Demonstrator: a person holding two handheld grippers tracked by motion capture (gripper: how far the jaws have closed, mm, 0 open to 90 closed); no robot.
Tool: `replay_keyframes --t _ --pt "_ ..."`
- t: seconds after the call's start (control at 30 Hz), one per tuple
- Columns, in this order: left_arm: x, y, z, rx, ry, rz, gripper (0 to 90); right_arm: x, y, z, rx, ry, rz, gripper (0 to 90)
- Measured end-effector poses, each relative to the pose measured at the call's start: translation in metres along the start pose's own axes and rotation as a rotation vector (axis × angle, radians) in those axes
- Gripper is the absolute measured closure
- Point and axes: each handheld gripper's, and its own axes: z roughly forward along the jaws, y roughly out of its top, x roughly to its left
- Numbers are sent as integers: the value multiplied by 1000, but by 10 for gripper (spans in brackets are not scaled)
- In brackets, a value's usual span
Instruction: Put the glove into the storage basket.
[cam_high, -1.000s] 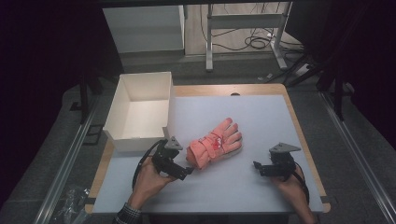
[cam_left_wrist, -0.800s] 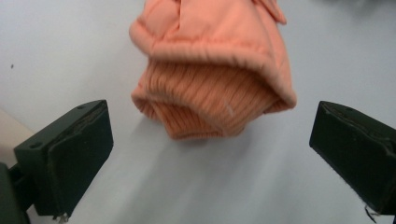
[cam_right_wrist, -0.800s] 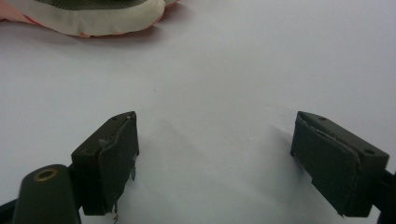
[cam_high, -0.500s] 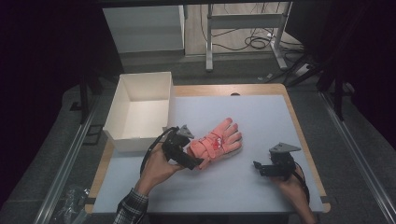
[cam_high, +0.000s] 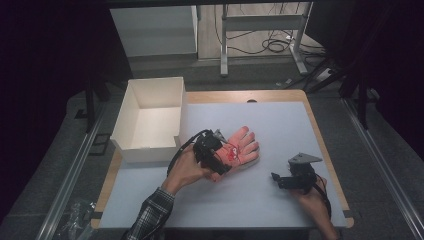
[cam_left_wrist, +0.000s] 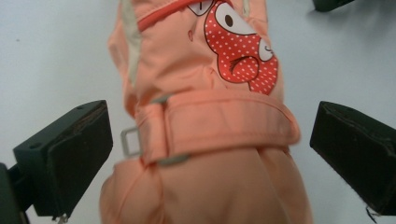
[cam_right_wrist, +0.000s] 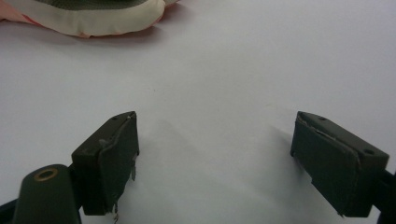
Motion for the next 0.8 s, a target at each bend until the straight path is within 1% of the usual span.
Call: replay_keyframes --t 0.03,0.13,0.17,0.23,0.27,0.37,0.43,0.5,0.53,0.6,0.67,0.77,0.8 --pt "0 1 3 5 4 0 0 0 0 0 0 0 1 153" --pt "-1 3 14 46 13 19 0 0 0 0 -1 -1 0 153" --pt "-1 4 18 57 22 18 0 0 0 0 -1 -1 0 153" --pt "-1 4 26 87 35 33 0 0 0 0 -1 -1 0 153" --pt "0 3 30 97 36 35 0 0 0 0 -1 -1 0 153" --pt "4 1 34 99 22 22 0 0 0 0 0 -1 1 153" --pt "8 -1 40 121 14 13 0 0 0 0 -1 -2 0 153" --pt "8 -2 45 145 24 12 0 0 0 0 -1 -2 0 152" --pt "9 -3 48 152 12 12 0 0 0 0 -1 -2 0 152" --pt "10 -4 49 144 2 6 0 0 0 0 -1 -2 0 152" --pt "10 -4 51 157 -3 -2 0 0 0 0 -1 -3 0 152" --pt "7 -5 56 187 2 15 7 1 0 0 -1 -3 0 152" --pt "5 -5 57 190 17 21 7 1 0 0 -1 -3 0 152"
